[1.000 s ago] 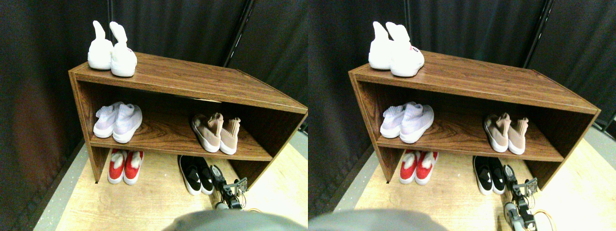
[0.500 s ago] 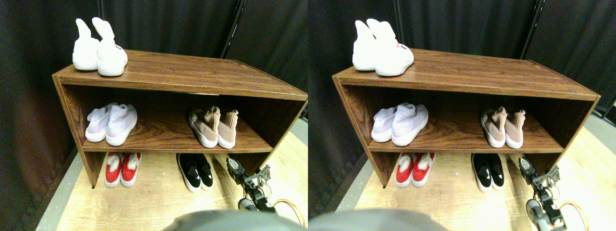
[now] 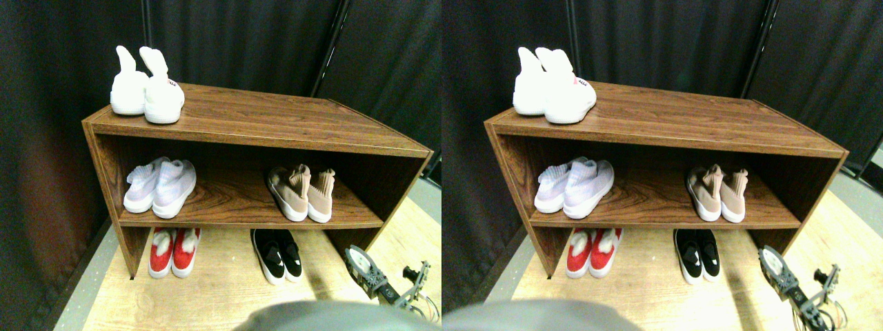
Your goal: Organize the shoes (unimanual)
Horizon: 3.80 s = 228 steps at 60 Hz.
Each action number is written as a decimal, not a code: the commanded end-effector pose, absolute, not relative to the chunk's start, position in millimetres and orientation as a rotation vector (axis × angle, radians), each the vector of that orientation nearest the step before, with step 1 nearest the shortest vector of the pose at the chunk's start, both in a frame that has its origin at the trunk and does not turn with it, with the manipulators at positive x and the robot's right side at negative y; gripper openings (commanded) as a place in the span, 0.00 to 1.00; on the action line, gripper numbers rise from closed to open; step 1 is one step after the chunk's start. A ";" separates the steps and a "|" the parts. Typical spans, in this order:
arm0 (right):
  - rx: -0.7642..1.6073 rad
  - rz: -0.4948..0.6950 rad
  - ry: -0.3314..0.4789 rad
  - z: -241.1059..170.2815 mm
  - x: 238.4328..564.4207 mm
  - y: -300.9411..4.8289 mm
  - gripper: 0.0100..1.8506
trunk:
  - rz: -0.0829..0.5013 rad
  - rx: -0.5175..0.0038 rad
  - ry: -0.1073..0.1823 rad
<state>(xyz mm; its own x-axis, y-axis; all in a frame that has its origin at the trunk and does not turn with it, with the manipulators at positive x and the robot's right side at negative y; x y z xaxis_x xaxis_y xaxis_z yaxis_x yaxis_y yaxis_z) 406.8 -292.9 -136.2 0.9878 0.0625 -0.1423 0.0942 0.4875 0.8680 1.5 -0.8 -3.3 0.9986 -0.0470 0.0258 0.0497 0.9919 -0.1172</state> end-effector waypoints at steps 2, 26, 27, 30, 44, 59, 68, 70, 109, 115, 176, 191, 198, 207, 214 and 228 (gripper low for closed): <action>1.051 0.077 0.103 -111.3 377.0 -279.3 0.03 | -0.056 -0.118 -0.056; 1.038 0.236 0.015 -56.7 360.1 -248.3 0.03 | -0.061 -0.130 -0.115; 1.051 0.233 0.012 -54.5 360.6 -246.2 0.03 | -0.061 -0.131 -0.117; 1.047 0.237 0.007 -50.2 361.2 -242.5 0.03 | -0.057 -0.135 -0.123; 1.073 0.285 0.028 -44.2 371.9 -228.3 0.03 | -0.045 -0.147 -0.130; 1.086 0.287 0.034 -46.4 375.1 -220.7 0.03 | -0.043 -0.145 -0.119; 1.101 0.277 0.031 -46.9 378.6 -220.1 0.03 | -0.048 -0.141 -0.113; 1.100 0.272 0.028 -46.8 378.7 -219.9 0.03 | -0.049 -0.141 -0.110; 1.100 0.278 0.026 -50.2 382.4 -219.6 0.03 | -0.056 -0.140 -0.102; 1.087 0.269 0.016 -50.7 381.3 -220.2 0.03 | -0.056 -0.140 -0.102; 1.007 0.097 -0.181 -21.8 448.3 -299.6 0.03 | -0.089 -0.116 -0.121; 1.091 -0.034 -0.198 -33.4 473.6 -309.4 0.03 | -0.084 -0.119 -0.121; 1.114 -0.083 -0.208 -38.5 480.8 -312.3 0.03 | -0.084 -0.122 -0.125; 1.100 -0.114 -0.192 -41.9 491.7 -317.4 0.03 | -0.081 -0.124 -0.134; 1.122 -0.152 -0.190 -44.2 499.9 -319.9 0.03 | -0.076 -0.126 -0.141; 1.105 -0.193 -0.170 -57.8 517.2 -325.9 0.03 | -0.062 -0.139 -0.142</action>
<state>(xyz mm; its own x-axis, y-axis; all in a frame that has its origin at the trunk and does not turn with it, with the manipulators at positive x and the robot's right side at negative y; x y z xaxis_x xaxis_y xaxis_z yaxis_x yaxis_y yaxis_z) 512.3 -324.0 -55.3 0.9723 -0.2317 0.0299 0.0836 0.4644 0.8817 1.6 -0.8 -3.3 0.9896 -0.0599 0.1308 0.0758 0.9899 -0.1198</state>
